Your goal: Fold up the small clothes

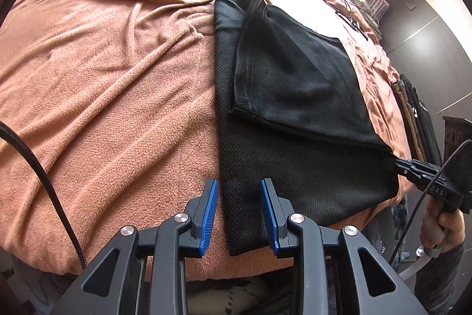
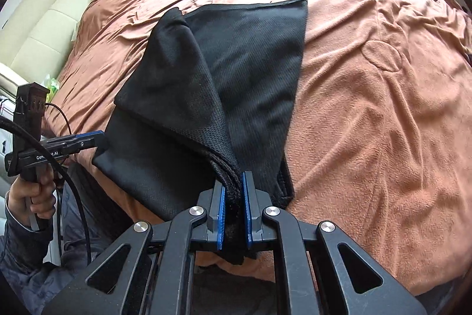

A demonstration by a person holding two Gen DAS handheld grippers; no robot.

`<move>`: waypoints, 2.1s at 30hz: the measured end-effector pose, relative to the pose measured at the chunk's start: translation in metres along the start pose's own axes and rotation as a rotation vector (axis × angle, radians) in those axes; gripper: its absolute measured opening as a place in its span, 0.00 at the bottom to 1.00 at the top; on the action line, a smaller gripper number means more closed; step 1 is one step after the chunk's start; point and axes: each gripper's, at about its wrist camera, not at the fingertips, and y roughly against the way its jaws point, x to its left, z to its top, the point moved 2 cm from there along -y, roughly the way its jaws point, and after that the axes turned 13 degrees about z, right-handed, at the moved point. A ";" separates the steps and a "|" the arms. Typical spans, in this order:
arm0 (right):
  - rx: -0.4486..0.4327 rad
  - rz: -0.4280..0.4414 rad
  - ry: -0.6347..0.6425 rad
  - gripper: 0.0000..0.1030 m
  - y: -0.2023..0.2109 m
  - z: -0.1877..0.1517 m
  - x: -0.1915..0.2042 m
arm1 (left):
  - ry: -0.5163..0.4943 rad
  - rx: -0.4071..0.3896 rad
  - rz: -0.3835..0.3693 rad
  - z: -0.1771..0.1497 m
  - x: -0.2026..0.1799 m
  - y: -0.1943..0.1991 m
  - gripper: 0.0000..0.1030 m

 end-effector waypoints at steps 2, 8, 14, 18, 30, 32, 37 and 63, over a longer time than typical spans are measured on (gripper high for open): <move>-0.002 0.005 -0.004 0.06 0.002 -0.001 0.000 | -0.004 -0.001 0.003 0.000 -0.001 0.000 0.31; -0.019 -0.086 -0.005 0.08 0.004 0.000 -0.004 | -0.008 0.016 0.018 0.001 -0.002 -0.009 0.29; -0.063 -0.140 0.099 0.63 0.019 0.004 0.025 | 0.004 -0.008 -0.015 0.006 0.002 -0.003 0.29; -0.044 -0.155 0.182 0.63 0.013 0.008 0.053 | 0.021 -0.023 -0.031 0.011 0.008 -0.001 0.29; 0.087 -0.116 0.344 0.44 -0.061 0.034 0.107 | 0.100 -0.028 -0.078 0.014 0.051 0.003 0.15; 0.107 -0.112 0.367 0.44 -0.072 0.039 0.113 | 0.115 -0.024 -0.090 0.014 0.059 0.004 0.15; 0.148 -0.109 0.417 0.44 -0.100 0.050 0.125 | 0.143 -0.027 -0.104 0.014 0.074 0.007 0.15; 0.038 -0.191 0.390 0.00 -0.086 0.094 0.104 | 0.136 -0.018 -0.118 0.045 0.067 0.002 0.15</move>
